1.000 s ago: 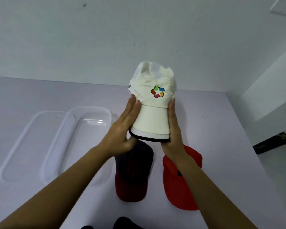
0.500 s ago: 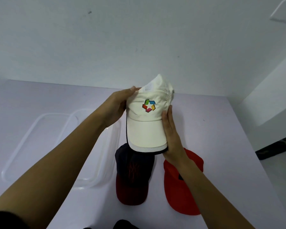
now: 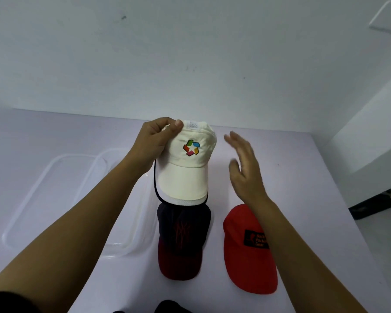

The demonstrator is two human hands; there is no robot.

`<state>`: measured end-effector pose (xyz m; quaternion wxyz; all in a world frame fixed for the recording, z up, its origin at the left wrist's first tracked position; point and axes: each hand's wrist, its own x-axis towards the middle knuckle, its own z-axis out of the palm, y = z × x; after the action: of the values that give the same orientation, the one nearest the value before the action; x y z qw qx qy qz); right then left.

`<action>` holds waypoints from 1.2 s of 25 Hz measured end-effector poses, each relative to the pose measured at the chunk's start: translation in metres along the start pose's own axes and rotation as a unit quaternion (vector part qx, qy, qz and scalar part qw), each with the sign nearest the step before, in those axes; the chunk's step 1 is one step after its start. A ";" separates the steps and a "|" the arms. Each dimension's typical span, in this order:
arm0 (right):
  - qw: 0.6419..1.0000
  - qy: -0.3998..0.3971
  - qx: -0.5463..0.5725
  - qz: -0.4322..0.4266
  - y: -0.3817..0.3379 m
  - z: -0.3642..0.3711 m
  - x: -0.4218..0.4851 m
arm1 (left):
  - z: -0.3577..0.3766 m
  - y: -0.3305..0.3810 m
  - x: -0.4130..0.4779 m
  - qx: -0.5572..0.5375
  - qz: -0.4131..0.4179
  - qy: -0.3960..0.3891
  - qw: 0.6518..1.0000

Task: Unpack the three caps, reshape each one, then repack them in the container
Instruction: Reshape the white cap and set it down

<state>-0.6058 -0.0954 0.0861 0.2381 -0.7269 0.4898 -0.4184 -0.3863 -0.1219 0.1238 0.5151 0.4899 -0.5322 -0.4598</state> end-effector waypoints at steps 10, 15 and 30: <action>0.956 -0.070 0.254 0.130 -0.033 0.009 0.035 | 0.013 0.001 -0.002 0.175 0.029 0.045 0.983; 0.958 -0.093 0.220 0.158 -0.034 0.000 0.040 | 0.014 0.015 -0.006 0.259 0.034 -0.047 0.964; 0.666 -0.108 0.640 0.368 -0.013 0.039 -0.032 | 0.024 0.003 0.013 -0.016 -0.130 0.072 0.989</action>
<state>-0.5714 -0.0634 0.0632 0.8308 -0.1966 0.2996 -0.4258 -0.4100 -0.1353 0.1270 0.4951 0.5787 -0.4182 -0.4951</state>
